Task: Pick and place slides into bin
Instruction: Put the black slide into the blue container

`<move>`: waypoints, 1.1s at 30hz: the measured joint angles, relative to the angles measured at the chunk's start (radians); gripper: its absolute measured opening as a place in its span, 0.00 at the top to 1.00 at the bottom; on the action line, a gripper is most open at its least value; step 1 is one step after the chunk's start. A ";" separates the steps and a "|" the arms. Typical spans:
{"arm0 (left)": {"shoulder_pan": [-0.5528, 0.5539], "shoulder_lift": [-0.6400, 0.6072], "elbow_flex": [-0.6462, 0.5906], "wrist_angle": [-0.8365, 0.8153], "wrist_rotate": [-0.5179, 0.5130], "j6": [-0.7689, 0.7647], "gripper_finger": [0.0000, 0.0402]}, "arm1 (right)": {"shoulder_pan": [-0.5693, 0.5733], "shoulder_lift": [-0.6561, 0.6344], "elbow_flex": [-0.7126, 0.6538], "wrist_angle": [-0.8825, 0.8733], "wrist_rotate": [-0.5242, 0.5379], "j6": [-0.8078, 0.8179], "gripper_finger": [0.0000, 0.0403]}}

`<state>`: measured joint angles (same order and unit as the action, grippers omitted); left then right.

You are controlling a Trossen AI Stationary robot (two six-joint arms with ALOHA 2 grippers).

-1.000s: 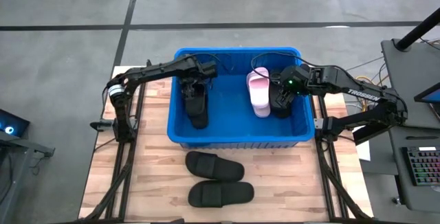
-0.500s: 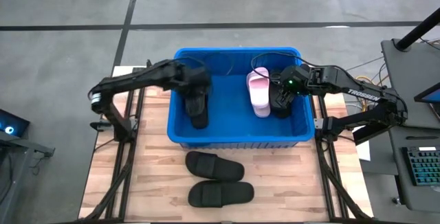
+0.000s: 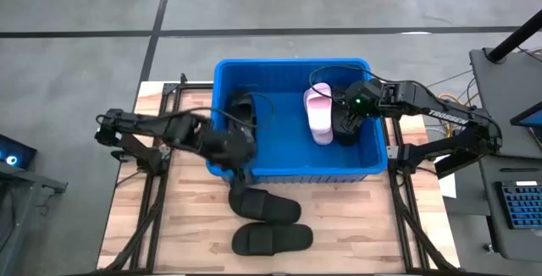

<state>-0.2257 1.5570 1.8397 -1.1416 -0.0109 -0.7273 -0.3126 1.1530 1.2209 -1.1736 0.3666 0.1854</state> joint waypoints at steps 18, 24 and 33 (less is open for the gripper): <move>-0.160 0.355 0.029 0.256 0.054 -0.871 0.09 | 0.000 0.000 0.000 0.004 -0.034 -0.211 0.47; -0.184 0.516 0.137 0.234 0.050 -0.962 0.09 | 0.000 0.001 0.000 0.008 -0.033 -0.249 0.47; -0.235 0.625 0.280 -0.021 0.057 -1.217 0.09 | 0.000 0.001 0.000 0.014 -0.033 -0.302 0.47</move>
<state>-0.4611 2.1820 2.1196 -1.1622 0.0459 -1.9447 -0.3126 1.1542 1.2209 -1.1599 0.3332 -0.1171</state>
